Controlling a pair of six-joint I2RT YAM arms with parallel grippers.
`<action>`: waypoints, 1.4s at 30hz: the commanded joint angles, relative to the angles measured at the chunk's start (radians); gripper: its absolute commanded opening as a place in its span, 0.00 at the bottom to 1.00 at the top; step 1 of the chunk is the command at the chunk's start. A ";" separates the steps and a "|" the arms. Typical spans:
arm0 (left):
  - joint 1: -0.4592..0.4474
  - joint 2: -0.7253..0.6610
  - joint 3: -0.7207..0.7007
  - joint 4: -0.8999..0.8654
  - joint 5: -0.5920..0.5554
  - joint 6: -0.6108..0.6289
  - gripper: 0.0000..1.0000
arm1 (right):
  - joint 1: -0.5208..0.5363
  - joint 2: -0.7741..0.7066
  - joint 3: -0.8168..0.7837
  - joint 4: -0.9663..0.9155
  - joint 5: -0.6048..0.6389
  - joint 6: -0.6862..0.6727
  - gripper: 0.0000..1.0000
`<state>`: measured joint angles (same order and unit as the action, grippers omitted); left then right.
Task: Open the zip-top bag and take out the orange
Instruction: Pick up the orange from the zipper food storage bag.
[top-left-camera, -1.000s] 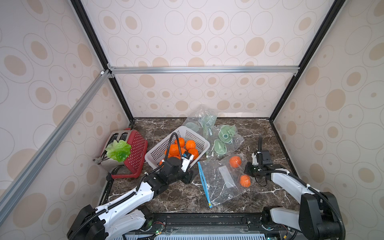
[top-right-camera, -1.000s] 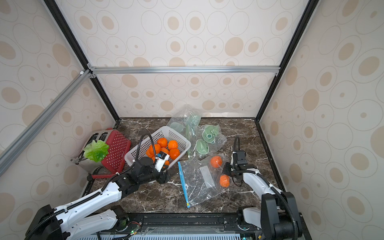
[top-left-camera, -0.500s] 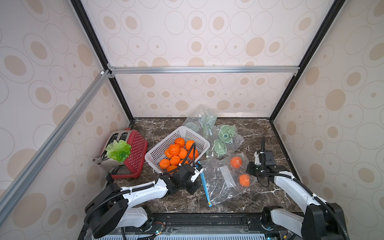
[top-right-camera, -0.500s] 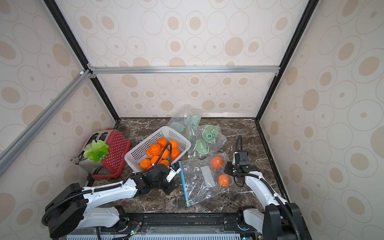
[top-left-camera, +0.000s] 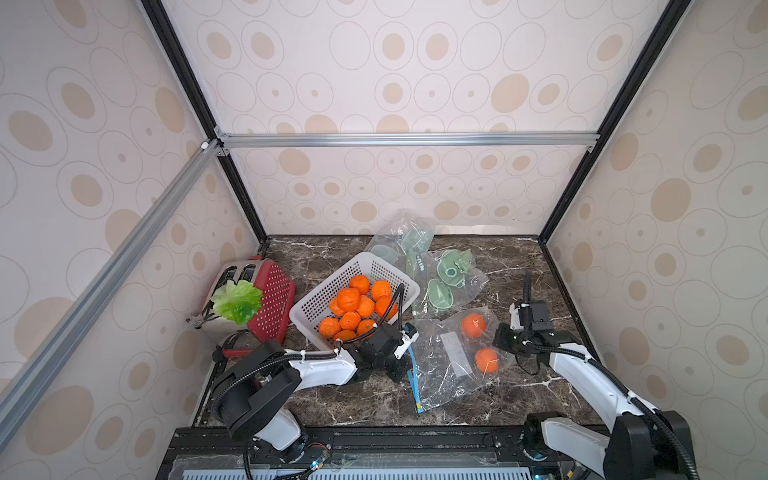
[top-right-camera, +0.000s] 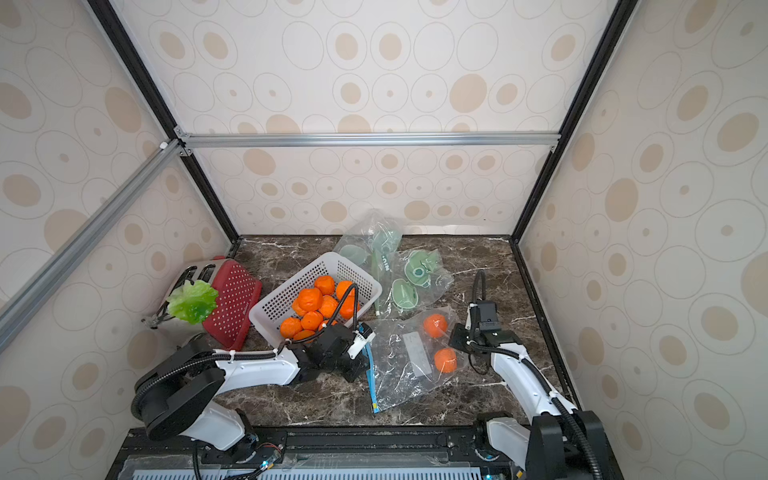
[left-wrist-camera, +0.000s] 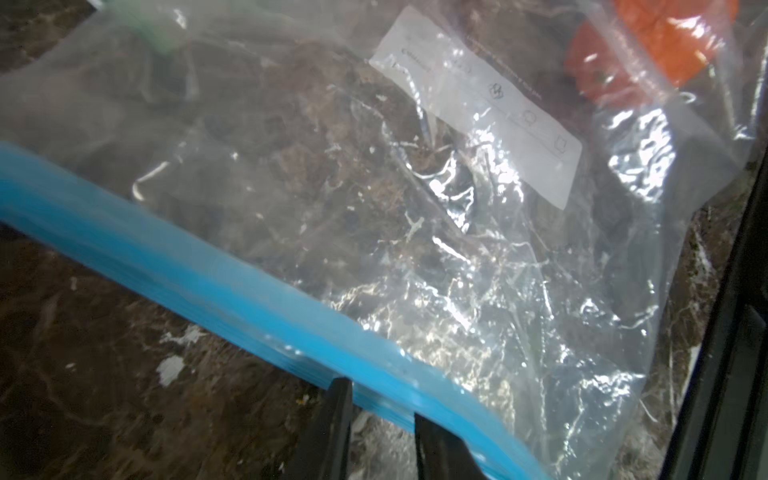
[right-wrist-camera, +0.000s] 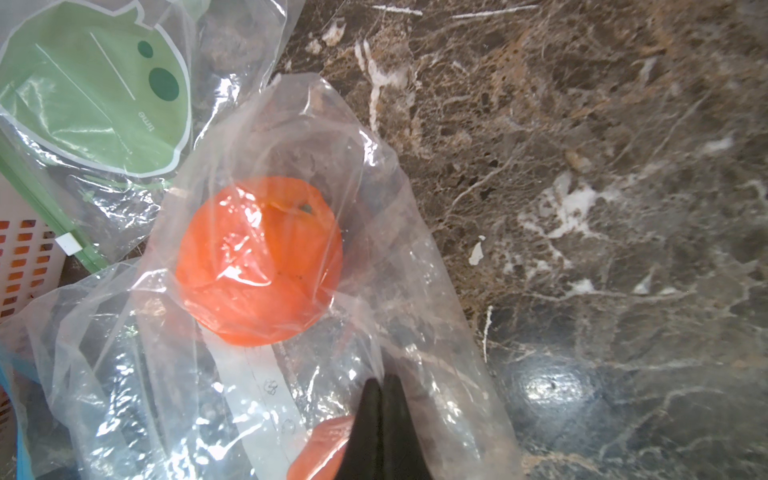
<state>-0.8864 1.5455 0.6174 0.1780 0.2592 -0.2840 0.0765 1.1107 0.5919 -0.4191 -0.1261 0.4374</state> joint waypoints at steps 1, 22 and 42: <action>-0.011 0.021 -0.012 0.204 0.061 0.028 0.31 | -0.005 0.011 0.009 -0.010 0.009 0.002 0.00; -0.014 0.343 -0.070 0.625 0.150 0.032 0.72 | -0.006 -0.177 0.087 -0.153 -0.021 -0.002 0.00; -0.106 0.470 -0.041 0.961 -0.079 0.157 0.99 | -0.007 -0.213 0.116 -0.156 -0.262 0.020 0.00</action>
<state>-0.9787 1.9736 0.5686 1.0725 0.2386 -0.1535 0.0761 0.9222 0.6727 -0.5392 -0.3016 0.4507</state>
